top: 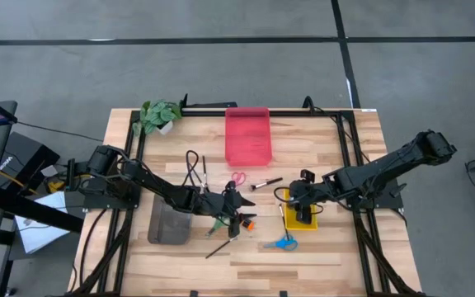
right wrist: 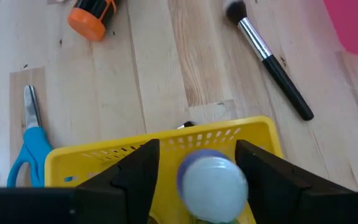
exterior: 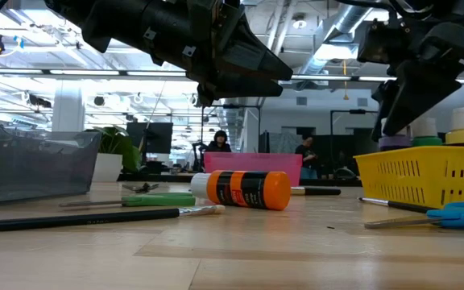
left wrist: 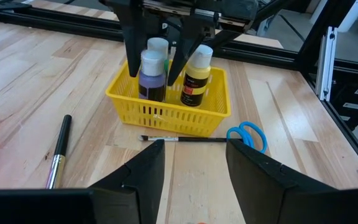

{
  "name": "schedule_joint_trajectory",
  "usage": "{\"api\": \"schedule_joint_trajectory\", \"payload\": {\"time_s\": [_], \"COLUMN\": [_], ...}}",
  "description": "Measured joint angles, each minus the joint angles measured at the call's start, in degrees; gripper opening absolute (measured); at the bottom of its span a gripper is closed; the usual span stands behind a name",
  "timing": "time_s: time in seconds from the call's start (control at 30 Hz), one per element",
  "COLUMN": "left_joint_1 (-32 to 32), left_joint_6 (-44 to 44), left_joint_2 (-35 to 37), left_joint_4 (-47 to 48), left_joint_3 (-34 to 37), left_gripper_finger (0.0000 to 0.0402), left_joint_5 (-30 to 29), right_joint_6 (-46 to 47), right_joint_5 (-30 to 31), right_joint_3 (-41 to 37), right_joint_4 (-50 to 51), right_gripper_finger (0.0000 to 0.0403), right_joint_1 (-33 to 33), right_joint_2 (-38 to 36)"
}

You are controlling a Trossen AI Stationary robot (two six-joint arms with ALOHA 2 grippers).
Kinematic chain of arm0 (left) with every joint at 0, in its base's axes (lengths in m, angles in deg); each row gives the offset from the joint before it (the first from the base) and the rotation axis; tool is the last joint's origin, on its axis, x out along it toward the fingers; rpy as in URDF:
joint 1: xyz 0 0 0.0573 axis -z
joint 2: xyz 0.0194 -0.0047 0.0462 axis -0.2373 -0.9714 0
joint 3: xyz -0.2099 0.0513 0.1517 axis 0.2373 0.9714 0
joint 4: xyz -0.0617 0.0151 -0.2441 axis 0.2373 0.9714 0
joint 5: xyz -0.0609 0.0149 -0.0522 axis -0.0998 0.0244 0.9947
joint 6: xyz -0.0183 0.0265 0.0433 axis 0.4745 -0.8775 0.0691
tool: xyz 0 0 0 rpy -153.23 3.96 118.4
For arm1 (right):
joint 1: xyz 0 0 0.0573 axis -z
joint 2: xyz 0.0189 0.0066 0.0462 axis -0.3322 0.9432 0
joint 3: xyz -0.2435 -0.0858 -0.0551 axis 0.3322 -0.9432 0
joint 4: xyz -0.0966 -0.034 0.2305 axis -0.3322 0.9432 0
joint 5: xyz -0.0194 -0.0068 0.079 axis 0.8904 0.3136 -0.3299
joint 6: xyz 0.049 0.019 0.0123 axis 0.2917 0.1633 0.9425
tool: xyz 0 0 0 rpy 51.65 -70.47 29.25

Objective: Pick & Place Paint Supplies
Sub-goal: Put the orange paint bottle into the yellow bin

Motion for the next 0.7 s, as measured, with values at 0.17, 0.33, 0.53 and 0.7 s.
{"api": "schedule_joint_trajectory", "payload": {"time_s": [0.17, 0.33, 0.53, 0.7], "left_joint_1": [0.0, 0.0, -0.15, -0.17], "left_joint_6": [0.0, -0.68, -7.99, -14.51], "left_joint_2": [0.0, 0.0, 0.0, 0.0], "left_joint_4": [0.0, 0.0, 0.14, 0.77], "left_joint_3": [0.0, 0.0, 0.0, 0.0], "left_gripper_finger": [0.0163, 0.0163, 0.0163, 0.0167], "left_joint_5": [-0.04, -0.25, -0.11, 5.95], "right_joint_6": [-0.17, -0.15, 0.23, 5.73], "right_joint_5": [0.04, 0.19, 0.51, 4.38], "right_joint_3": [0.34, 2.9, 2.63, 1.25], "right_joint_4": [-0.07, -0.53, -4.79, -6.61], "right_gripper_finger": [0.0222, 0.0223, 0.0223, 0.0221], "right_joint_1": [0.27, 0.22, -3.31, -7.9], "right_joint_2": [-2.26, -9.0, -15.99, -16.76]}}
